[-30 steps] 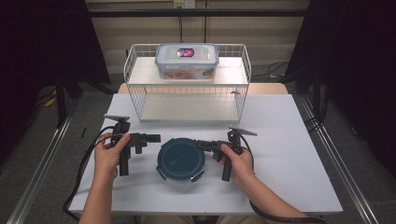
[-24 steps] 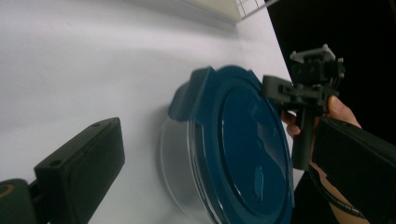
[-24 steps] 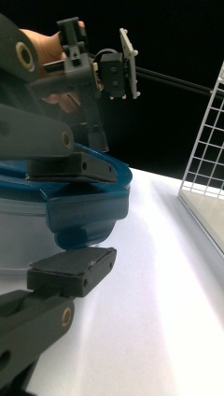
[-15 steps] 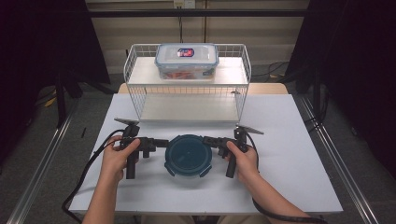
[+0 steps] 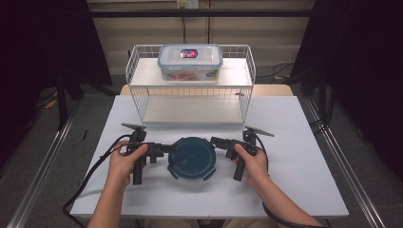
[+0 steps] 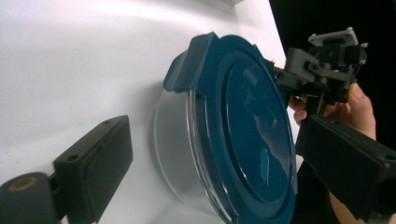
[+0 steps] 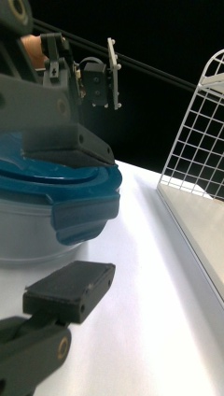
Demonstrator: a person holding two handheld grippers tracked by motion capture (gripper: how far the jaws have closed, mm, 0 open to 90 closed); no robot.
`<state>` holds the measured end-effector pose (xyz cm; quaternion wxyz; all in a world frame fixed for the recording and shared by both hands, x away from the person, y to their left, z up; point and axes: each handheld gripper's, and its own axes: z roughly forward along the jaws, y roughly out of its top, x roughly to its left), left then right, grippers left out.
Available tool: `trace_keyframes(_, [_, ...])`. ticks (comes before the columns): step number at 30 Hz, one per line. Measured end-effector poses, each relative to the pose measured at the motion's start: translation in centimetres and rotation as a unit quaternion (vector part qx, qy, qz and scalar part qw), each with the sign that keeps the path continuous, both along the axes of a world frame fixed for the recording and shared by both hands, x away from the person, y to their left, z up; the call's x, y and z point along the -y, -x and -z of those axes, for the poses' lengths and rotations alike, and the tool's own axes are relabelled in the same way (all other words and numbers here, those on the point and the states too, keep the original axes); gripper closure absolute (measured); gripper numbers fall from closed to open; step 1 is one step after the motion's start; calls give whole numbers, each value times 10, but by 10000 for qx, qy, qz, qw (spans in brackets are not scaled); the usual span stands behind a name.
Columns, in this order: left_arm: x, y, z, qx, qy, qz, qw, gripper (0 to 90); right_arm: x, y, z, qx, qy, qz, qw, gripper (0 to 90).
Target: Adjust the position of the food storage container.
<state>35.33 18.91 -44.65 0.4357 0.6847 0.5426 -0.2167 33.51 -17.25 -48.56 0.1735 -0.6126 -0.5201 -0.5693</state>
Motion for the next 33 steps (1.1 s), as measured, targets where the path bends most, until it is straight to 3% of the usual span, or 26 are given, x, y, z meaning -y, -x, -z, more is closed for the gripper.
trace_keyframes(9, [1, -2, 5, -75, -156, -29, 9998, 174, 9, 12, -2, -38, 42, -125, 9999, 457])
trace_keyframes(14, [-1, -4, 9, -313, -127, 52, 9994, 259, 9, 20, -5, -106, -2, -188, 9998, 520])
trace_keyframes(17, [-2, -5, 9, -345, -173, 49, 9992, 290, 9, 21, -3, -125, 60, -204, 9997, 546])
trace_keyframes(22, [-2, -5, 10, -317, -222, 80, 9992, 329, 6, 23, -1, -251, -44, -273, 9993, 616])
trace_keyframes(26, [-2, -5, 11, -399, -110, 68, 9991, 351, 3, 25, -1, -343, -50, -316, 9989, 634])
trace_keyframes(33, [-3, -4, 12, -437, 10, 44, 9990, 397, 0, 28, -1, -172, -43, -335, 9993, 662])
